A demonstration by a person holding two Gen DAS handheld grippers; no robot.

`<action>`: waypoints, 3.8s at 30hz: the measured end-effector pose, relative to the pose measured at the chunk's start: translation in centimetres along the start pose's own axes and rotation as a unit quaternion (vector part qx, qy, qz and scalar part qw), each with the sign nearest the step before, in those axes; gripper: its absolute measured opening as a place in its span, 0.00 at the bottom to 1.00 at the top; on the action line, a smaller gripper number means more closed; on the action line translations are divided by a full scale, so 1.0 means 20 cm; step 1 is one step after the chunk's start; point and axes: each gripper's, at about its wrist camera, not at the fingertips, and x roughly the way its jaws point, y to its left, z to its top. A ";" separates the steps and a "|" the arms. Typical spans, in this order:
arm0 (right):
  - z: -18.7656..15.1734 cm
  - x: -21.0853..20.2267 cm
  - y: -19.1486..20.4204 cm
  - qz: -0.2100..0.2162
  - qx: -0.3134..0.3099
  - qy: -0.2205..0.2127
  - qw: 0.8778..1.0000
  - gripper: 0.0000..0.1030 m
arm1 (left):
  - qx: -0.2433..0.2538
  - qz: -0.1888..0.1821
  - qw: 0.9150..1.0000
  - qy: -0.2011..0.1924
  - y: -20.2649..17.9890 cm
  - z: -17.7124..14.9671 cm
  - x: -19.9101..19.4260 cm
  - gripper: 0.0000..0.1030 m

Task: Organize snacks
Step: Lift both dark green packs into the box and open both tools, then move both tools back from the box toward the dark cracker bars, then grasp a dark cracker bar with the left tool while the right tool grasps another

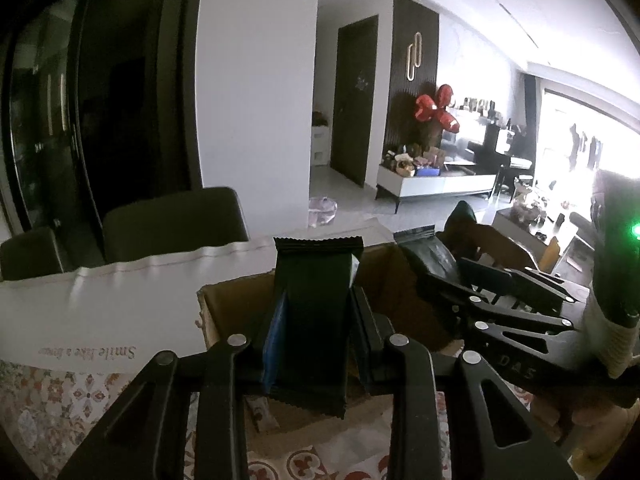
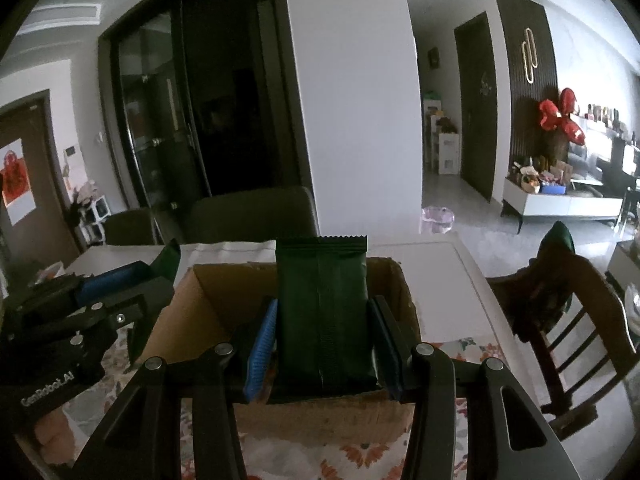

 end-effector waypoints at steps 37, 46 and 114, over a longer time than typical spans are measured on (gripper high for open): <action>-0.41 -0.60 0.01 -0.086 0.080 -0.015 0.993 0.75 | 0.005 0.062 0.998 -0.002 -0.21 -0.42 -0.64 0.72; -0.61 -0.66 0.00 -0.103 0.089 0.014 0.991 0.75 | -0.005 0.055 0.998 0.023 -0.24 -0.63 -0.67 0.72; -1.22 -0.43 0.12 -0.078 0.043 0.204 0.975 0.39 | -0.038 -0.001 0.978 0.204 -0.37 -1.24 -0.24 0.29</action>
